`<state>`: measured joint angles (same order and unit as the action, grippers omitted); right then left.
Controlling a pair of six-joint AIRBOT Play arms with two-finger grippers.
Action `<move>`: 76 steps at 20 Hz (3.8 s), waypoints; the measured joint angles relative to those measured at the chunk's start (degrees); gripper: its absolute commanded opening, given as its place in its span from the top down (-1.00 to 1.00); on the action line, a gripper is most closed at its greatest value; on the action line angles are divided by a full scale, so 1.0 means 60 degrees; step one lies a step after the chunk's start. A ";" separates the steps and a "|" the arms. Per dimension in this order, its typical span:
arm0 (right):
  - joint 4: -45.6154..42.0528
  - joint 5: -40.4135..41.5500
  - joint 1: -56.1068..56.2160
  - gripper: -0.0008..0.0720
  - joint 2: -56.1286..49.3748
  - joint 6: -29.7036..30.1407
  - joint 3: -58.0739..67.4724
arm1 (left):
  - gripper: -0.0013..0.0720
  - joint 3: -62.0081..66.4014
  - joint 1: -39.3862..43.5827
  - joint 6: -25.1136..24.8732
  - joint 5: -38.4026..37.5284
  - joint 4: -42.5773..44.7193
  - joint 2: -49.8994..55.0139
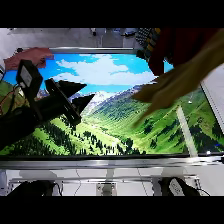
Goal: Fold the clothes and pants, and hang the long-sleeved shirts on hangers.
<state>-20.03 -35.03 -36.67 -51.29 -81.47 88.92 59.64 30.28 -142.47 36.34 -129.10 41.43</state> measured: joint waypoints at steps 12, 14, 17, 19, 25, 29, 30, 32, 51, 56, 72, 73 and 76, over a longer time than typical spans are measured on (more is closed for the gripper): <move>0.0036 -0.0769 -0.6167 0.84 -0.0080 -0.3432 0.1239 | -0.20 0.0000 -0.0004 0.0004 0.0004 0.0000 -0.0149; 0.0036 -0.1093 -0.6900 0.84 0.0069 -0.3603 0.1257 | -0.20 0.0000 -0.0004 0.0004 0.0007 0.0000 -0.0149; -0.0069 -0.1705 -0.8109 0.84 0.0317 -0.4011 0.1257 | -0.20 0.0000 -0.0004 0.0004 0.0007 0.0000 -0.0149; -0.0106 -0.2535 -0.9103 0.84 0.0477 -0.4255 0.1257 | -0.20 0.0000 -0.0004 0.0004 0.0007 0.0000 -0.0149; -0.0153 -0.4481 -1.1125 0.83 0.0605 -0.4572 0.1257 | -0.20 0.0000 -0.0004 0.0004 0.0087 0.0004 -0.0149; -0.0339 -0.5107 -1.1493 0.54 0.0517 -0.4575 0.1268 | -0.20 0.0000 -0.0004 0.0004 0.0153 0.0004 -0.0149; -0.0404 -0.5275 -1.1526 -0.10 0.0503 -0.4677 0.1264 | -0.20 0.0000 -0.0004 0.0004 0.0160 0.0004 -0.0149; -0.0583 -0.5716 -1.1570 -0.84 0.0452 -0.4677 0.1249 | -0.20 0.0000 -0.0004 0.0004 0.0175 0.0007 -0.0149; 0.5625 -0.8306 -1.1621 -0.88 0.2823 -0.3034 0.1279 | -0.20 0.0000 -0.0004 0.0000 0.0186 0.0007 -0.0149; 0.7715 -0.8717 -1.1621 -0.53 0.2146 -0.2065 0.1275 | -0.20 0.0000 -0.0004 0.0004 0.0186 0.0007 -0.0149; 0.5184 -1.1588 -0.6094 -0.54 -0.1541 -0.0739 0.2885 | -0.20 0.0000 -0.0004 0.0000 0.0182 0.0004 -0.0149; 0.4998 -1.1595 -0.6025 -0.54 -0.1563 -0.0736 0.2896 | -0.20 0.0000 -0.0004 0.0000 0.0186 0.0004 -0.0149; 0.4717 -1.1628 -0.5912 -0.54 -0.1581 -0.0736 0.2903 | -0.20 0.0000 -0.0004 0.0000 0.0182 0.0004 -0.0149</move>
<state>8.27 -104.79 -72.14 -60.77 -85.89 106.34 59.64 30.26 -142.47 37.43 -129.08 40.53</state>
